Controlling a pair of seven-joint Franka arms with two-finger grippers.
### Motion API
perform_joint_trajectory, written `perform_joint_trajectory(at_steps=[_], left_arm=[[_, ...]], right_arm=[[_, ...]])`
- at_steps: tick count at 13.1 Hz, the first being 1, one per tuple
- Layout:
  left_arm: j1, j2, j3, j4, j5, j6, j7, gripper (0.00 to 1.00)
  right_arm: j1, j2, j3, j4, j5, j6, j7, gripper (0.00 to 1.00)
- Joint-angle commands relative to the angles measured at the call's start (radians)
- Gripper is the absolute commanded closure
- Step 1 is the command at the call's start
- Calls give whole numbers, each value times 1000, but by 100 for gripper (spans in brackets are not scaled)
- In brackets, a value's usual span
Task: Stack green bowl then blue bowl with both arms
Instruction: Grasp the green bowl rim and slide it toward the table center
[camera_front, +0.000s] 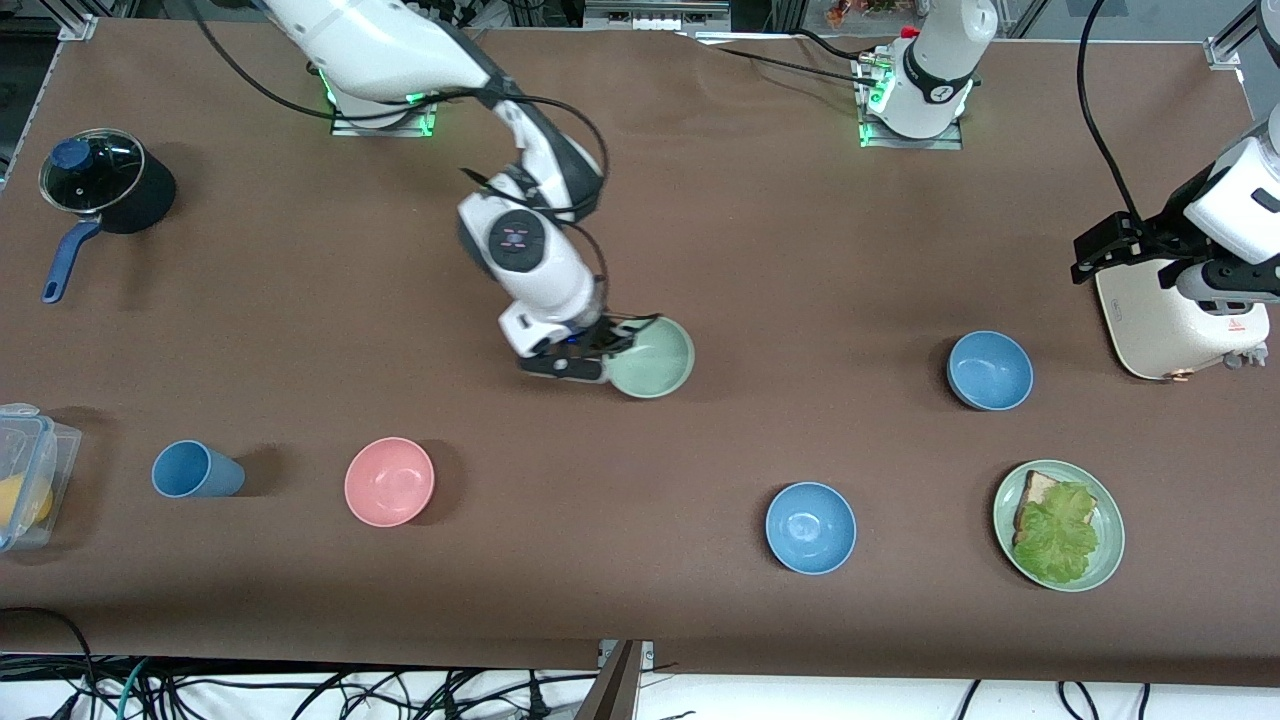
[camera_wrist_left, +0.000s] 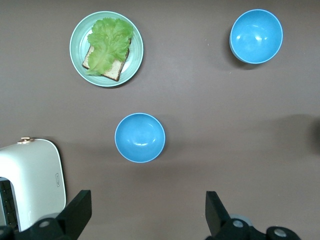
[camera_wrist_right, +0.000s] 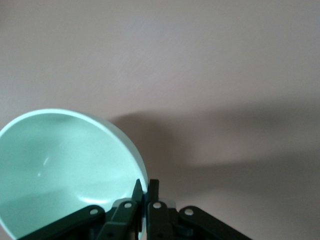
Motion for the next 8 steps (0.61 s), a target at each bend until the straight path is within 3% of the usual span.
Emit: perform_joint_trajectory(at_steps=[1, 3, 5, 8], left_arm=[[-1, 8, 1, 23, 13, -17, 6, 0], [-1, 8, 2, 23, 11, -17, 6, 0], [-1, 8, 2, 23, 13, -17, 6, 0], [-1, 8, 2, 23, 11, -17, 6, 0]], right_arm=[[46, 100, -22, 130, -16, -23, 68, 100], [56, 102, -28, 130, -16, -18, 75, 100], [54, 100, -31, 130, -18, -18, 89, 1], [41, 51, -59, 131, -16, -70, 74, 0]])
